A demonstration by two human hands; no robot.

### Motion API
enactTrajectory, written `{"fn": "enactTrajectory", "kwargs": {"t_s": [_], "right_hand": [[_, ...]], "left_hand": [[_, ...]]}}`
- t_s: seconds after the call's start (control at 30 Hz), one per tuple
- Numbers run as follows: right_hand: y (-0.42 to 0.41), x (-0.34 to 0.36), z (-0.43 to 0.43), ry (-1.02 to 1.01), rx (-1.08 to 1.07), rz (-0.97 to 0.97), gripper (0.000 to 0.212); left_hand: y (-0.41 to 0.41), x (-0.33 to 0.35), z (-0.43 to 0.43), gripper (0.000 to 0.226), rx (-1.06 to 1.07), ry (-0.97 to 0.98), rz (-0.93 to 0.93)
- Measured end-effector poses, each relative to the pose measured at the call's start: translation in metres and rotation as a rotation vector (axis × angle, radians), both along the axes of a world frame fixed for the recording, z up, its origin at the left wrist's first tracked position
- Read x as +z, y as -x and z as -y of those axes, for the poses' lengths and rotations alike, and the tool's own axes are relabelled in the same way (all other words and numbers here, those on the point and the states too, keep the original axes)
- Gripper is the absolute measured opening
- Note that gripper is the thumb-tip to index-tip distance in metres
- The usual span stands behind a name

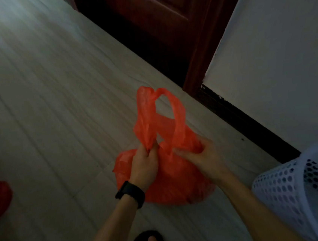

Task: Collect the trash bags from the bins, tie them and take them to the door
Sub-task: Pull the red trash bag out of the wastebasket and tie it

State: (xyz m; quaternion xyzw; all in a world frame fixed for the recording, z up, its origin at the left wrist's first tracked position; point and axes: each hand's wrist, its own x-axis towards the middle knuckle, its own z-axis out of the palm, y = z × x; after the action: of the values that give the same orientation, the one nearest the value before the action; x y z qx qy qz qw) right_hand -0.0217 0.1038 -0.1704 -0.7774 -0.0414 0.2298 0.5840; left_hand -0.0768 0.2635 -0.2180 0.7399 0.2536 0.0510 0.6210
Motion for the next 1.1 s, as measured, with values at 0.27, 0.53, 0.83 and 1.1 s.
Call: {"fn": "enactTrajectory", "kwargs": {"t_s": [0.27,0.53,0.83,1.1], "right_hand": [[-0.009,-0.042,-0.024,-0.288,-0.720,-0.418,0.027],[-0.015,-0.059,-0.031,0.003,-0.380,-0.503,0.035],[-0.003,-0.037,-0.013,-0.090,-0.005,-0.421,0.022],[-0.009,-0.031,-0.016,0.058,-0.229,-0.479,0.057]], "left_hand": [[0.004,0.018,-0.005,0.024,0.435,0.987,0.046],[0.018,0.005,0.002,0.034,0.050,0.436,0.063],[0.004,0.004,-0.015,0.035,-0.526,-0.953,0.142],[0.011,0.006,0.009,0.032,-0.627,-1.321,0.348]]}}
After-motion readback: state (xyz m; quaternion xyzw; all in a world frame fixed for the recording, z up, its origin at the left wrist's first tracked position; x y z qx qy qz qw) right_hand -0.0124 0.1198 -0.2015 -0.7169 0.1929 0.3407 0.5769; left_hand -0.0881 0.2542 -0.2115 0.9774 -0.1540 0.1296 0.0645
